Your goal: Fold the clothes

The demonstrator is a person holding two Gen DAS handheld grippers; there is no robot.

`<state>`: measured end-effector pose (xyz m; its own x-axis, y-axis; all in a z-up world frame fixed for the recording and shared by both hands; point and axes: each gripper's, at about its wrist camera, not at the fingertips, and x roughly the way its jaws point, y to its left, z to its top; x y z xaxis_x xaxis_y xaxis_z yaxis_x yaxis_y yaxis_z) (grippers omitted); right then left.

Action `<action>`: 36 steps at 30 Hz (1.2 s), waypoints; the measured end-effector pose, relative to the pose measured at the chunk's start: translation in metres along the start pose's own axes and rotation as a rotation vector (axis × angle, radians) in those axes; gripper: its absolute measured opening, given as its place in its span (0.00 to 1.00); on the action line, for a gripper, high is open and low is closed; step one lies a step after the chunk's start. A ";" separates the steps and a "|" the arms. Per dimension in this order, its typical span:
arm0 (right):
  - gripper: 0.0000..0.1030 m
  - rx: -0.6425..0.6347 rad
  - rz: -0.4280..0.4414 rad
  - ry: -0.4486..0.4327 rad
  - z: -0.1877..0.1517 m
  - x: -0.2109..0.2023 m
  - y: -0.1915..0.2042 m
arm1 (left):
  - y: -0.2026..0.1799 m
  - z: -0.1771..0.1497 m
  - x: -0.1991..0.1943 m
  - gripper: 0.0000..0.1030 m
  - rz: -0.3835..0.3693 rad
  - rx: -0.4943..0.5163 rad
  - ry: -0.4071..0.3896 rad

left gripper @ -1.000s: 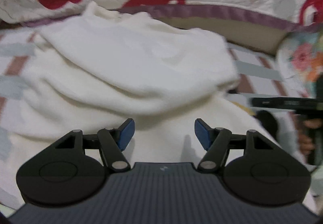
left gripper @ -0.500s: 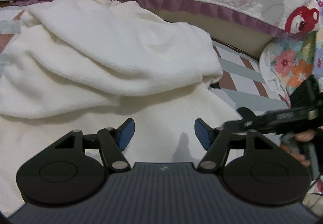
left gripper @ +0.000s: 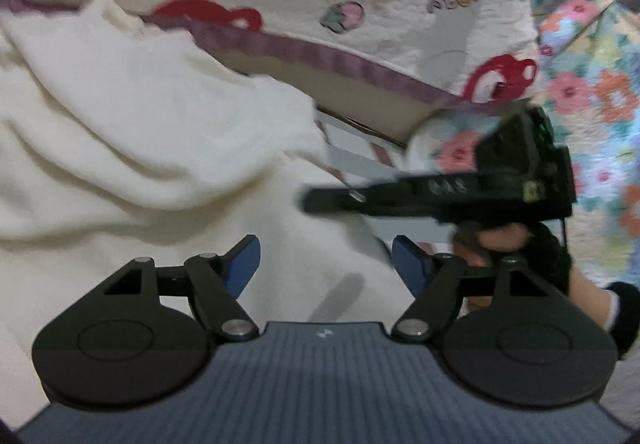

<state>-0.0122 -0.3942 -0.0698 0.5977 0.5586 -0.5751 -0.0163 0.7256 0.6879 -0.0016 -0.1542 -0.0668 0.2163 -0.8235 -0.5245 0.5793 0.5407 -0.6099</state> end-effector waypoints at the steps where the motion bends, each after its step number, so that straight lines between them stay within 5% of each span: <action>1: 0.11 -0.008 0.014 0.004 0.002 0.002 0.004 | -0.001 -0.002 0.004 0.70 0.016 0.003 0.010; 9: 0.11 -0.102 0.100 0.024 0.014 -0.005 0.037 | -0.002 -0.010 0.023 0.79 0.153 0.038 -0.024; 10: 0.11 -0.101 0.111 0.033 0.015 -0.002 0.039 | 0.002 -0.010 0.024 0.61 0.169 0.034 -0.033; 11: 0.11 -0.101 0.118 0.041 0.015 0.000 0.039 | 0.005 -0.009 0.023 0.18 0.178 0.044 -0.035; 12: 0.11 -0.105 0.123 0.046 0.015 0.003 0.041 | 0.008 -0.007 0.022 0.08 0.196 0.060 -0.040; 15: 0.11 -0.146 0.108 0.020 0.018 0.006 0.043 | 0.014 0.010 0.000 0.08 0.365 0.138 -0.127; 17: 0.14 -0.120 0.062 -0.062 0.023 -0.005 0.033 | 0.032 0.021 -0.016 0.08 0.467 0.104 -0.176; 18: 0.24 -0.122 0.019 -0.103 0.025 -0.011 0.027 | 0.044 0.025 -0.023 0.08 0.507 0.070 -0.196; 19: 0.43 -0.180 -0.065 -0.126 0.026 -0.014 0.024 | 0.056 0.028 -0.028 0.08 0.546 0.030 -0.213; 20: 0.49 -0.270 -0.184 -0.139 0.023 -0.014 0.021 | 0.065 0.029 -0.029 0.08 0.575 -0.002 -0.221; 22: 0.51 -0.429 -0.452 -0.097 0.015 -0.001 0.009 | 0.068 0.029 -0.027 0.08 0.595 0.003 -0.229; 24: 0.51 -0.448 -0.540 -0.053 0.008 0.009 -0.007 | 0.063 0.031 -0.027 0.09 0.609 0.036 -0.241; 27: 0.52 -0.368 -0.483 -0.056 0.004 0.016 -0.022 | 0.054 0.036 -0.035 0.09 0.644 0.092 -0.292; 31: 0.58 -0.326 -0.409 -0.041 0.002 0.043 -0.026 | 0.066 0.043 -0.054 0.09 0.660 0.020 -0.356; 36: 0.57 -0.320 -0.444 0.164 0.035 0.105 -0.037 | 0.092 0.042 -0.082 0.09 0.558 -0.167 -0.388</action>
<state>0.0786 -0.3764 -0.1401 0.4707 0.2085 -0.8573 -0.0486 0.9763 0.2108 0.0673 -0.0446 -0.0547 0.7295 -0.4003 -0.5546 0.1782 0.8941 -0.4108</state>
